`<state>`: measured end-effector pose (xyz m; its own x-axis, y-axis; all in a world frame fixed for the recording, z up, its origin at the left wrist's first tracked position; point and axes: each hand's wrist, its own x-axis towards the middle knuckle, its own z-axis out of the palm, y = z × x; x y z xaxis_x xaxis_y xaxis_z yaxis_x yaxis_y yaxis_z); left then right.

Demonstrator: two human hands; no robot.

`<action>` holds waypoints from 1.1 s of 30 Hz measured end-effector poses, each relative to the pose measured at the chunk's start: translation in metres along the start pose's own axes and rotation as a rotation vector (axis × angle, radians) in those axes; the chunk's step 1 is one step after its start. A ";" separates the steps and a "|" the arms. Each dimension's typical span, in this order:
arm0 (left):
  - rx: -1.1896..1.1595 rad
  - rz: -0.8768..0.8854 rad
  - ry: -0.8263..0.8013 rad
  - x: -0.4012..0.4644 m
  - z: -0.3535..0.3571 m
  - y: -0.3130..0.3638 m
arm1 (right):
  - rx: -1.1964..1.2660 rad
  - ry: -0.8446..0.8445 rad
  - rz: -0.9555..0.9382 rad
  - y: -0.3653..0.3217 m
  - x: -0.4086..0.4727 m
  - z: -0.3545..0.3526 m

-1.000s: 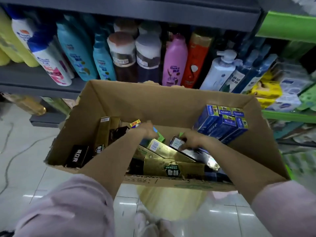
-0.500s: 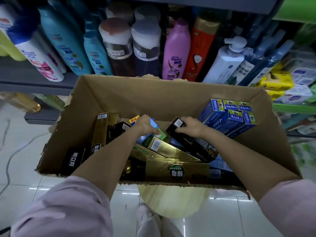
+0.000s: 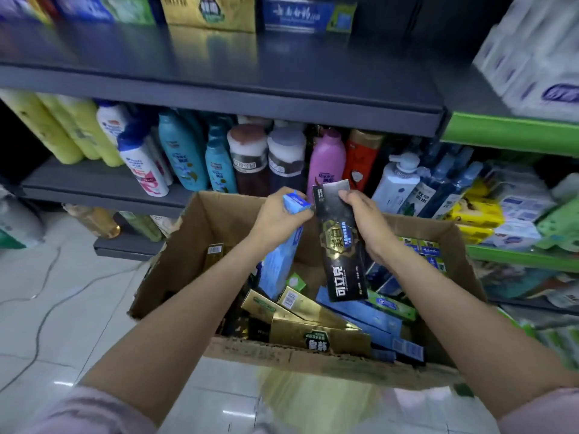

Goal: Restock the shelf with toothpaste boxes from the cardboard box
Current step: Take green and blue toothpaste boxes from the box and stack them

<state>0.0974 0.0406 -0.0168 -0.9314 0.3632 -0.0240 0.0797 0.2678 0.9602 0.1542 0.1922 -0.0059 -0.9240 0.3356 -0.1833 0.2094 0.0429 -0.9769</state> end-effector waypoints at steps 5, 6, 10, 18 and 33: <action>-0.085 0.042 0.126 -0.015 -0.029 0.053 | 0.067 0.032 -0.151 -0.053 -0.016 0.012; -0.089 0.052 0.155 -0.018 -0.039 0.066 | 0.117 0.028 -0.206 -0.068 -0.019 0.015; 0.002 0.115 0.100 -0.023 -0.085 0.121 | 0.289 -0.091 -0.392 -0.135 -0.024 0.033; 0.408 0.131 -0.069 0.011 -0.174 0.185 | 0.486 -0.001 -0.484 -0.223 0.012 0.098; 1.251 0.584 0.299 0.172 -0.292 0.223 | -0.358 0.379 -0.585 -0.294 0.149 0.161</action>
<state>-0.1485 -0.0977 0.2743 -0.6815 0.5379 0.4962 0.5858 0.8074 -0.0707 -0.0963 0.0781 0.2366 -0.7572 0.4606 0.4632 -0.1278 0.5910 -0.7965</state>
